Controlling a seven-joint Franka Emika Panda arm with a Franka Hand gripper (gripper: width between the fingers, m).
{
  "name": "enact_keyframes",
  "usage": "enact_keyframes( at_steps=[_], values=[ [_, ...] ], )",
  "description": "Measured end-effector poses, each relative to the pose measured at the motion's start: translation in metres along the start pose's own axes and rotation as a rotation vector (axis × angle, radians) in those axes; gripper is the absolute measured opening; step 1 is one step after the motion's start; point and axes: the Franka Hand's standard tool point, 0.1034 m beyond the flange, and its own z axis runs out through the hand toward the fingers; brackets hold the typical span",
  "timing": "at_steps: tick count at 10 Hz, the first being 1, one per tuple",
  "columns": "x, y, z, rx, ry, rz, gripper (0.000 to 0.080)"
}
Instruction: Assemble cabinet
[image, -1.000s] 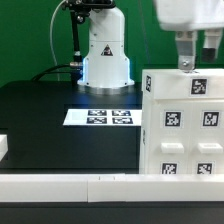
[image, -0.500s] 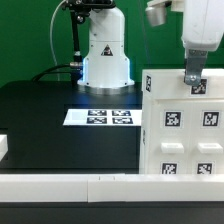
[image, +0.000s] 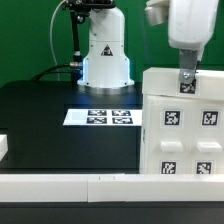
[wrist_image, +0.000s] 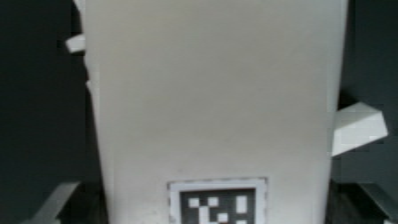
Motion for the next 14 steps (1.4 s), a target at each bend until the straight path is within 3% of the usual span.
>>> enact_keyframes(
  at_steps=[1, 4, 5, 7, 8, 12, 14],
  values=[
    [0.0004, 0.0009, -0.0005, -0.012, 0.018, 0.131, 0.0552],
    [0.0032, -0.0006, -0.0011, -0.011, 0.028, 0.609, 0.0554],
    [0.0053, -0.0012, -0.0012, -0.006, 0.034, 0.787, 0.0554],
    [0.0062, 0.002, -0.0027, 0.035, 0.05, 1.046, 0.0554],
    [0.0048, 0.0073, -0.0033, 0.013, 0.069, 0.976, 0.0554],
    [0.0059, 0.0067, -0.0014, 0.031, 0.086, 1.333, 0.0554],
    [0.0029, 0.0003, 0.0014, 0.054, 0.099, 1.661, 0.0554]
  ],
)
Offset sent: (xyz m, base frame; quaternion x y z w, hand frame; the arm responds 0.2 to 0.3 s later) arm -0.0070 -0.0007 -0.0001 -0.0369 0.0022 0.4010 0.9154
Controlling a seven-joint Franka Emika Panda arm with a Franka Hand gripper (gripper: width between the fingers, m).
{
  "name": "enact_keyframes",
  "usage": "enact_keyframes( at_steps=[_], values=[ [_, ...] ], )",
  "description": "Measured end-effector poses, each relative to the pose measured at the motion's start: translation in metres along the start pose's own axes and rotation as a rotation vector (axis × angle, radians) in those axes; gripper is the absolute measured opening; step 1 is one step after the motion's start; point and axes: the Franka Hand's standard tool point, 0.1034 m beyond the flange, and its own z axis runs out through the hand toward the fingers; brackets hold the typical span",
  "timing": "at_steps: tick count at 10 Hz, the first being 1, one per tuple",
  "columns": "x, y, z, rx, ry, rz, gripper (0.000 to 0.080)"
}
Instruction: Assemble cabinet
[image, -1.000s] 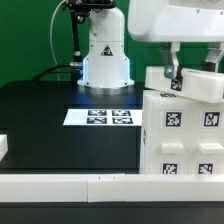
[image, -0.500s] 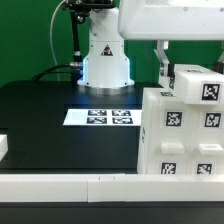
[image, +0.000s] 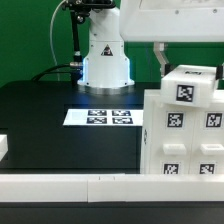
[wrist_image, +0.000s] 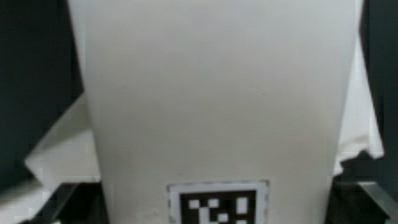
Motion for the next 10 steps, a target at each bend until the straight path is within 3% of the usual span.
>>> enact_keyframes(
  at_steps=[2, 6, 10],
  values=[
    [-0.0006, -0.0011, 0.0004, 0.022, 0.015, 0.342, 0.0554],
    [-0.0006, -0.0012, 0.0002, 0.03, 0.005, 0.51, 0.0554],
    [-0.0003, -0.0017, 0.0008, 0.052, -0.024, 0.93, 0.0554]
  ],
)
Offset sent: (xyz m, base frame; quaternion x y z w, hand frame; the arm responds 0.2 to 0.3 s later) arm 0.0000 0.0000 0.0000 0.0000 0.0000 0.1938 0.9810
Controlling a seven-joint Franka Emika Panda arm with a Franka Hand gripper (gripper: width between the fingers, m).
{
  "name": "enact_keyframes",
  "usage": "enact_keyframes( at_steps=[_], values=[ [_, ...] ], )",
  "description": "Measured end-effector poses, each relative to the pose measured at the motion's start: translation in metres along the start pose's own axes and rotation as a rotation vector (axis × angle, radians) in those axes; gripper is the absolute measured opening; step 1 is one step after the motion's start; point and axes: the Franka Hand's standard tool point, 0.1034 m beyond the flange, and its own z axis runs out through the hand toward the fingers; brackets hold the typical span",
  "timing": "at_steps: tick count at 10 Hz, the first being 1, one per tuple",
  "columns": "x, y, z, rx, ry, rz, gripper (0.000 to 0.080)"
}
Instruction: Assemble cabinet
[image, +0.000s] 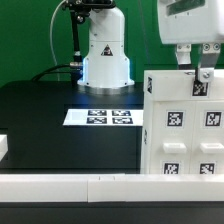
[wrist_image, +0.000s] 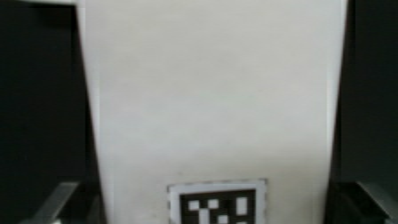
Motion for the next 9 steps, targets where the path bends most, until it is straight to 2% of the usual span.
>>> enact_keyframes(
  at_steps=[1, 5, 6, 7, 8, 9],
  values=[
    [0.0, -0.001, 0.0, 0.004, -0.009, 0.113, 0.0554],
    [0.0, -0.001, 0.0, 0.006, -0.014, 0.163, 0.0554],
    [-0.001, -0.001, 0.001, 0.005, -0.014, 0.156, 0.0633],
    [-0.002, -0.001, 0.0, 0.005, -0.015, 0.146, 0.0745],
    [-0.003, -0.001, -0.006, 0.0, -0.019, 0.109, 0.0783],
    [-0.005, -0.004, -0.02, 0.012, -0.034, 0.079, 0.0783]
  ],
)
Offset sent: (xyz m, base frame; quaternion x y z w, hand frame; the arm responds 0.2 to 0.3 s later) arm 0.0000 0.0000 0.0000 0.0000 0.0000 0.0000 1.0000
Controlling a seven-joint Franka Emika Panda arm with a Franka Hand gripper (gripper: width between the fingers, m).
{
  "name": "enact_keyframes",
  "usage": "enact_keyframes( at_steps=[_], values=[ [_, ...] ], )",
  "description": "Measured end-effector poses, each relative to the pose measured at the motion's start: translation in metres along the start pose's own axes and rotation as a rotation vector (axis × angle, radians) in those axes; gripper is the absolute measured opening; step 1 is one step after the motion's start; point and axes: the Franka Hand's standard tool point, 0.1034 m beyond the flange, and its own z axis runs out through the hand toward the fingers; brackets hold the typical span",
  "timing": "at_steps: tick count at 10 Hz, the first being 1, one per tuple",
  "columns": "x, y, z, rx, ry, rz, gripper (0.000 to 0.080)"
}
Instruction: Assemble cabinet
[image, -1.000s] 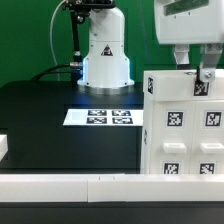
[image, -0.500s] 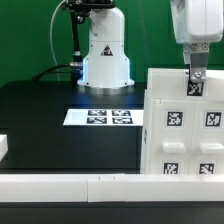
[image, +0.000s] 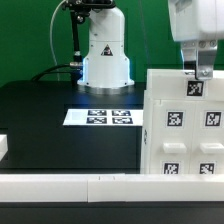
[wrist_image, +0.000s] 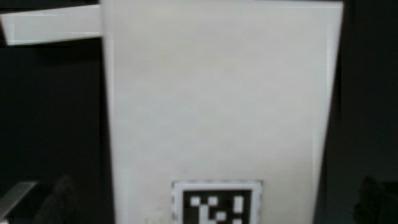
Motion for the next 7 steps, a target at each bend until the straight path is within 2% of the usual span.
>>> enact_keyframes(
  at_steps=[1, 2, 7],
  values=[
    [-0.003, -0.004, -0.02, 0.017, -0.027, -0.016, 0.0796],
    [-0.004, -0.007, -0.031, 0.027, -0.045, -0.02, 0.0796],
    [-0.005, -0.007, -0.03, 0.025, -0.046, -0.032, 0.0795]
  ],
)
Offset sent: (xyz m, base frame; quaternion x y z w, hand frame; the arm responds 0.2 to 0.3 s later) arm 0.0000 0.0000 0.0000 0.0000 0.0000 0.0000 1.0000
